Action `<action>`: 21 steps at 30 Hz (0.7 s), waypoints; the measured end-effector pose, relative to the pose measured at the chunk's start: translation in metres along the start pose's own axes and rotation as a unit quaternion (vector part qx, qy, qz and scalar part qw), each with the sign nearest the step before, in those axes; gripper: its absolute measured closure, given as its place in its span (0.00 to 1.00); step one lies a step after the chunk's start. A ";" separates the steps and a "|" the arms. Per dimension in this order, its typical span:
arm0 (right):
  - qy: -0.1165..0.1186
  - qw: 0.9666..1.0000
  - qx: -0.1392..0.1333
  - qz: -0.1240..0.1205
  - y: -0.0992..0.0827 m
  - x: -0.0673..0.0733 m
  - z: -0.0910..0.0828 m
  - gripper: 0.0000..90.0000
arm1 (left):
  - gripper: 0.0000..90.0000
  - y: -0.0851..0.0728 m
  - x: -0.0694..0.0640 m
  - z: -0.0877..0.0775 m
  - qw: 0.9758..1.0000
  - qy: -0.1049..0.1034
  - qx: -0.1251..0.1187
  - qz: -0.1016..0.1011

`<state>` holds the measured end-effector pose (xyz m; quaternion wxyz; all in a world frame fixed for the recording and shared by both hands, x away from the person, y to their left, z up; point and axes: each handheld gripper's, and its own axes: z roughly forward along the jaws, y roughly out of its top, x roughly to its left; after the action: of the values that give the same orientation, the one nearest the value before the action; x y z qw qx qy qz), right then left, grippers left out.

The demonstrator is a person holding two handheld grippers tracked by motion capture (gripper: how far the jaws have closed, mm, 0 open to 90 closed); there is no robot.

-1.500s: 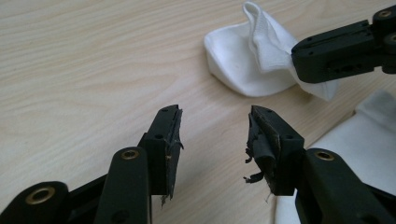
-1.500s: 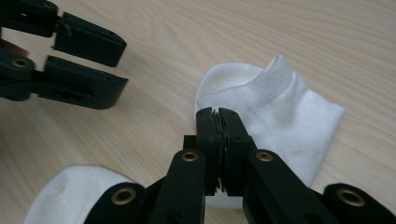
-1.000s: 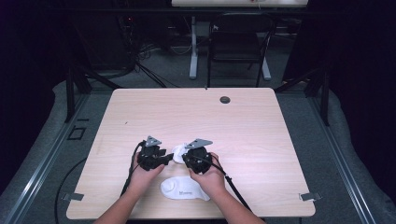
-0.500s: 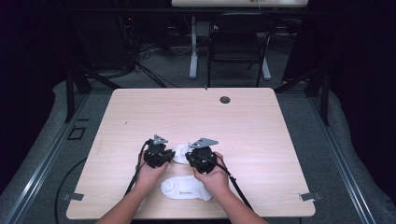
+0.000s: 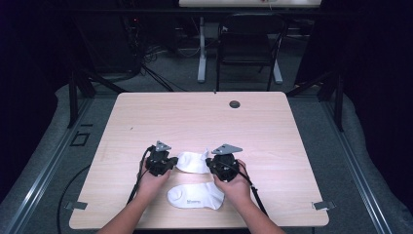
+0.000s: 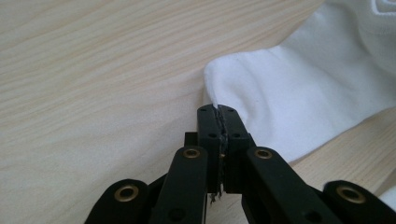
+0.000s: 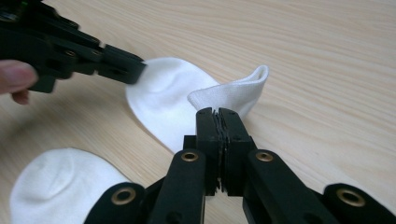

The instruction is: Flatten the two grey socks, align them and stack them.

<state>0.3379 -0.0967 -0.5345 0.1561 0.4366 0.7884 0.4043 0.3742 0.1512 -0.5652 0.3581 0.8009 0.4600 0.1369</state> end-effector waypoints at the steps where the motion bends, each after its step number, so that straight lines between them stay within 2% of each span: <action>1: 0.000 1.000 0.002 0.002 -0.002 -0.003 -0.001 0.98 | 0.99 -0.001 0.000 -0.001 1.000 0.001 -0.001 -0.002; 8: -0.014 0.999 0.016 0.024 -0.017 -0.020 -0.003 0.98 | 0.99 -0.006 0.003 -0.007 1.000 0.000 0.003 -0.001; 17: -0.024 0.999 0.030 0.038 -0.030 -0.028 0.006 0.97 | 0.99 -0.017 0.001 -0.012 1.000 -0.008 0.006 -0.003; 20: -0.020 0.998 0.031 0.052 -0.029 -0.029 0.002 0.92 | 0.99 -0.020 0.000 -0.014 1.000 -0.009 0.007 -0.002; 21: -0.017 0.998 0.024 0.054 -0.027 -0.028 -0.001 0.90 | 0.99 -0.021 0.000 -0.015 1.000 -0.013 0.011 -0.002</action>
<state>0.3385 -0.1281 -0.5582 0.1371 0.4889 0.7704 0.3856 0.3528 0.1643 -0.5695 0.3554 0.8054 0.4587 0.1210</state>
